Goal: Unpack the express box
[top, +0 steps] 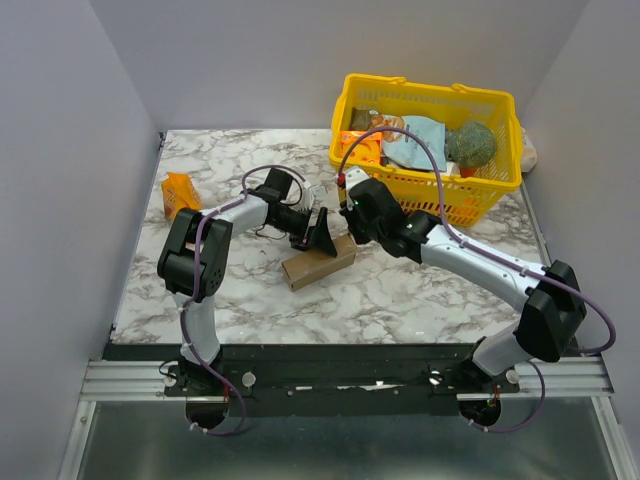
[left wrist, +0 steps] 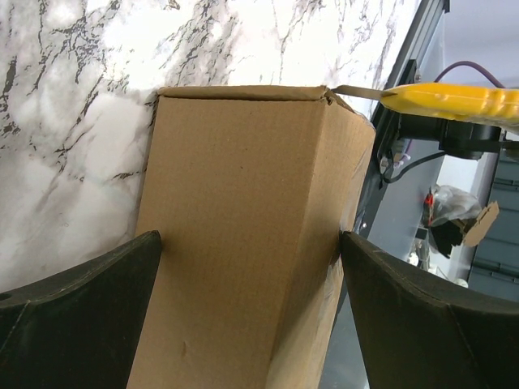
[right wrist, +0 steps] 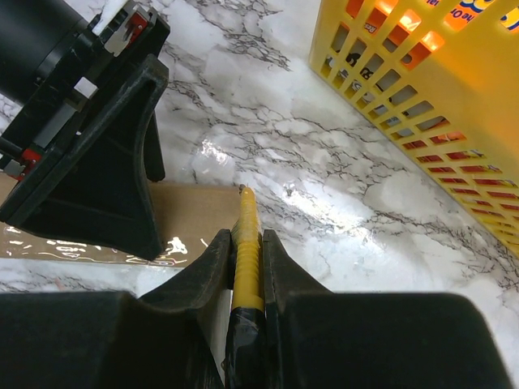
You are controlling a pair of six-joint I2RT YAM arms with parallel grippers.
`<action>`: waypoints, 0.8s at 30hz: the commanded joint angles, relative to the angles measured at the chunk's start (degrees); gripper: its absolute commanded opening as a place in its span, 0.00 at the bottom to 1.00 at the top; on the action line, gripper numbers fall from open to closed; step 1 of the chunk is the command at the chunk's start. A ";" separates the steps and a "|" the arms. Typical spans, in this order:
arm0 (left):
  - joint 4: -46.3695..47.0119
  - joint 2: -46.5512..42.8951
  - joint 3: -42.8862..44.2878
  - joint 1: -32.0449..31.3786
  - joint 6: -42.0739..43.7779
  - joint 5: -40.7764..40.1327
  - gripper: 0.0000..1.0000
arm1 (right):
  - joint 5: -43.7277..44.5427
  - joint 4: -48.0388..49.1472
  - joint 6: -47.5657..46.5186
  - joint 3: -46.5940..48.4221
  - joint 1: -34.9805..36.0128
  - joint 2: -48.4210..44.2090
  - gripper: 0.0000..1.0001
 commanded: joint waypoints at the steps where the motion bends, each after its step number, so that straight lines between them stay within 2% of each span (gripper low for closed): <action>1: 0.20 3.61 -1.87 -0.04 2.47 -8.30 0.98 | -1.13 -0.11 0.86 1.04 0.28 1.11 0.00; 12: 2.40 5.28 -1.87 0.05 -0.69 -7.78 0.98 | -2.72 -6.17 2.17 3.59 0.28 0.76 0.00; 16: 2.14 5.55 -1.78 0.05 -0.34 -7.69 0.98 | 0.44 -1.98 -1.07 3.24 0.19 -0.47 0.01; 24: 1.79 5.90 -1.78 0.05 0.19 -7.60 0.98 | -0.96 0.85 -4.06 3.33 0.19 0.66 0.00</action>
